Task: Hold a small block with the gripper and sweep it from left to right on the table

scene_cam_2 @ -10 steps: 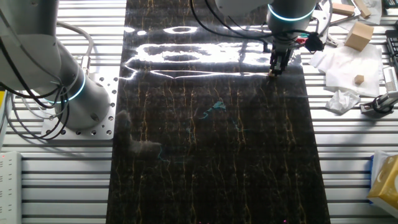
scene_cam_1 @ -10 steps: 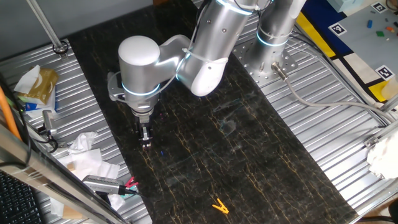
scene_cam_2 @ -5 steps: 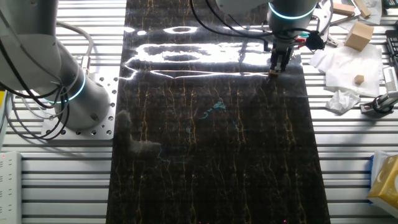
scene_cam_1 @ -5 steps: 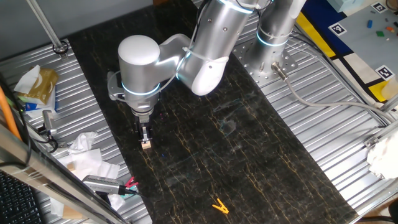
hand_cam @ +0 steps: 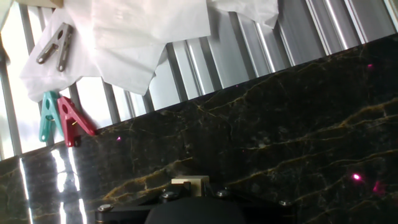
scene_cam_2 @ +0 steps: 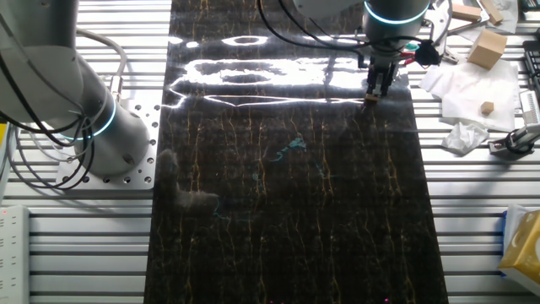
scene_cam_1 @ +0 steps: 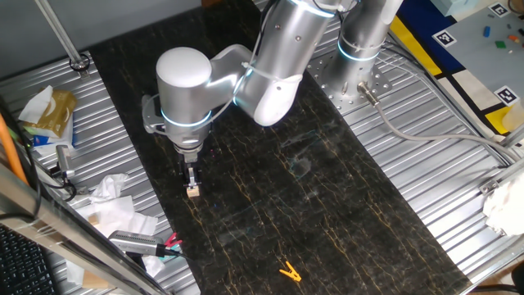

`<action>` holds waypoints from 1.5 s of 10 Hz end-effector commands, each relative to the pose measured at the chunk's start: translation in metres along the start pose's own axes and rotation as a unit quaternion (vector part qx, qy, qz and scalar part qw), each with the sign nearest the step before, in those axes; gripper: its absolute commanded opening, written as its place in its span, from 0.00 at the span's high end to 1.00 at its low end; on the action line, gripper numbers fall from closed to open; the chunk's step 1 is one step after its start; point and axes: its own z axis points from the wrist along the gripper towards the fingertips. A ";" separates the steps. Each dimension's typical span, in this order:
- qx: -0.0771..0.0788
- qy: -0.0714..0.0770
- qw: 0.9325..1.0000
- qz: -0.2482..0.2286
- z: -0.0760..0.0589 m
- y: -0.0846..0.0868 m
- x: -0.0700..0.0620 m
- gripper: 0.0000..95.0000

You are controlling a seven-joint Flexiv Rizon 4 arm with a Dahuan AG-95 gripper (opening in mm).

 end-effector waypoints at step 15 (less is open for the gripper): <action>-0.007 -0.016 1.000 0.001 0.000 0.004 -0.002 0.60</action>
